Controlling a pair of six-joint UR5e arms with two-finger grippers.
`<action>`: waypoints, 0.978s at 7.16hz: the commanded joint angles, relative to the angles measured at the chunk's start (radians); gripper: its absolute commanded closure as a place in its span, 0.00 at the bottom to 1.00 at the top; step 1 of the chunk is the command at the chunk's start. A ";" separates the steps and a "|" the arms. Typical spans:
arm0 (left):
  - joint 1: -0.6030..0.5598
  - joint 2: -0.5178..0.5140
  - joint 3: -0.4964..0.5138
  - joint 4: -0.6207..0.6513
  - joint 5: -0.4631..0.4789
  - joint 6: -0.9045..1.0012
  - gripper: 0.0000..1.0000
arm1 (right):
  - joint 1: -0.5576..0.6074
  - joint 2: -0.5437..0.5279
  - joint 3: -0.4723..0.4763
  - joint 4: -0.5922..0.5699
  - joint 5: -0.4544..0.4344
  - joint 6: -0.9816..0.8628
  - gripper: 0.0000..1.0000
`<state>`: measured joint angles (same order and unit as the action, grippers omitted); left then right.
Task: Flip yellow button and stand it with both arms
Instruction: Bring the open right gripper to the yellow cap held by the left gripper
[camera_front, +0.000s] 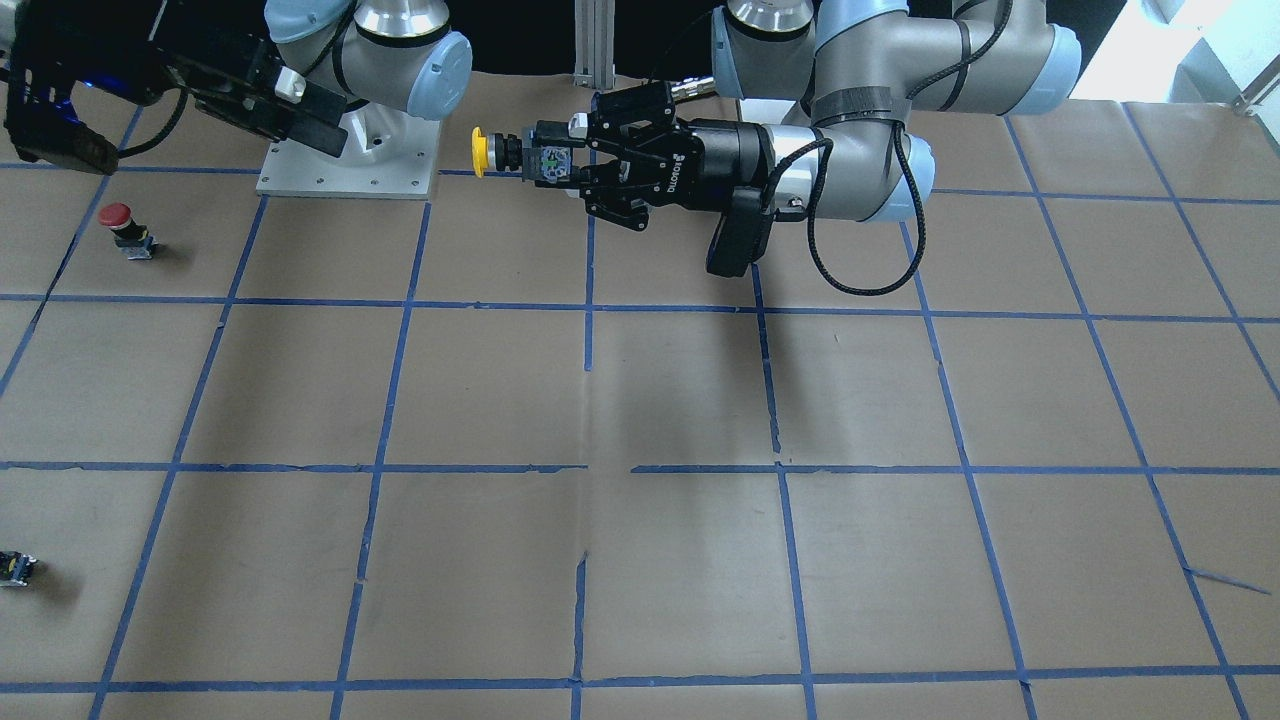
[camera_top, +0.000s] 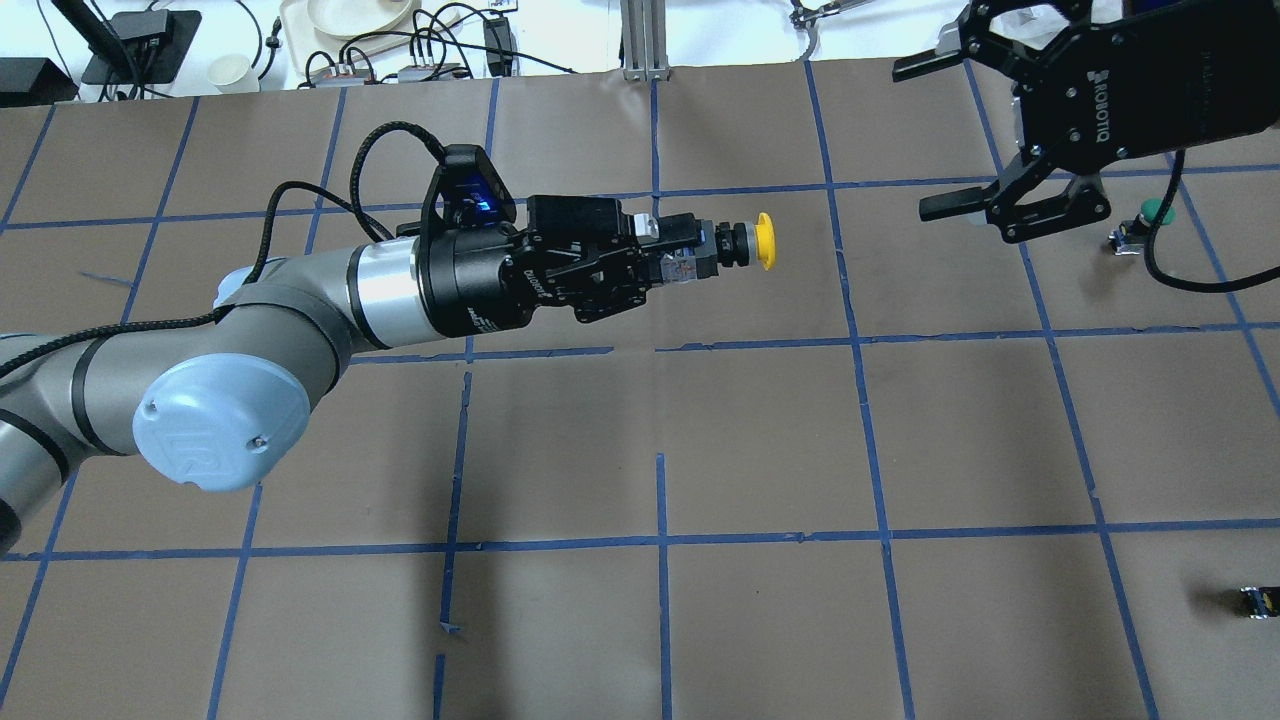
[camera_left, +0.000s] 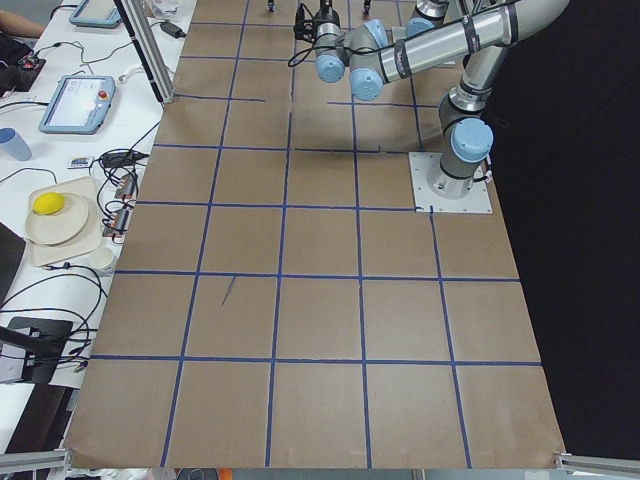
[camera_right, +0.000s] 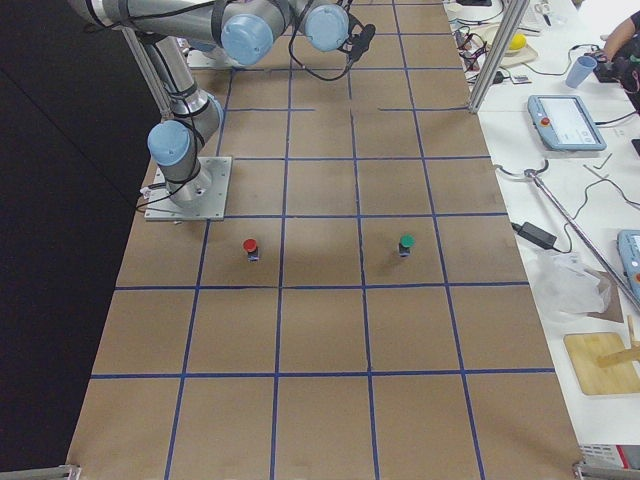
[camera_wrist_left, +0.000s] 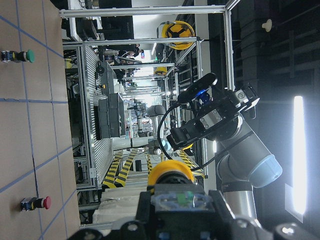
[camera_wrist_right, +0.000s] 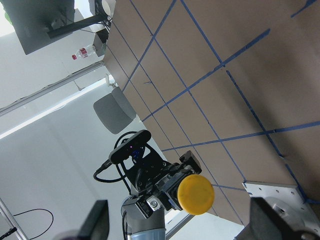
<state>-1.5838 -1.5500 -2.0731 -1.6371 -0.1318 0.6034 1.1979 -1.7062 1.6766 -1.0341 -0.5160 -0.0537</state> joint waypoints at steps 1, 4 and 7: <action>-0.021 0.001 0.001 -0.001 -0.043 -0.001 0.91 | 0.031 -0.003 0.055 0.012 0.001 0.012 0.00; -0.028 -0.001 0.001 -0.001 -0.049 -0.001 0.91 | 0.091 0.003 0.077 0.017 0.039 0.008 0.01; -0.028 0.001 0.002 -0.001 -0.049 0.001 0.91 | 0.103 -0.004 0.075 0.017 0.042 0.006 0.06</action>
<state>-1.6121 -1.5499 -2.0714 -1.6383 -0.1809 0.6039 1.2972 -1.7092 1.7522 -1.0172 -0.4736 -0.0473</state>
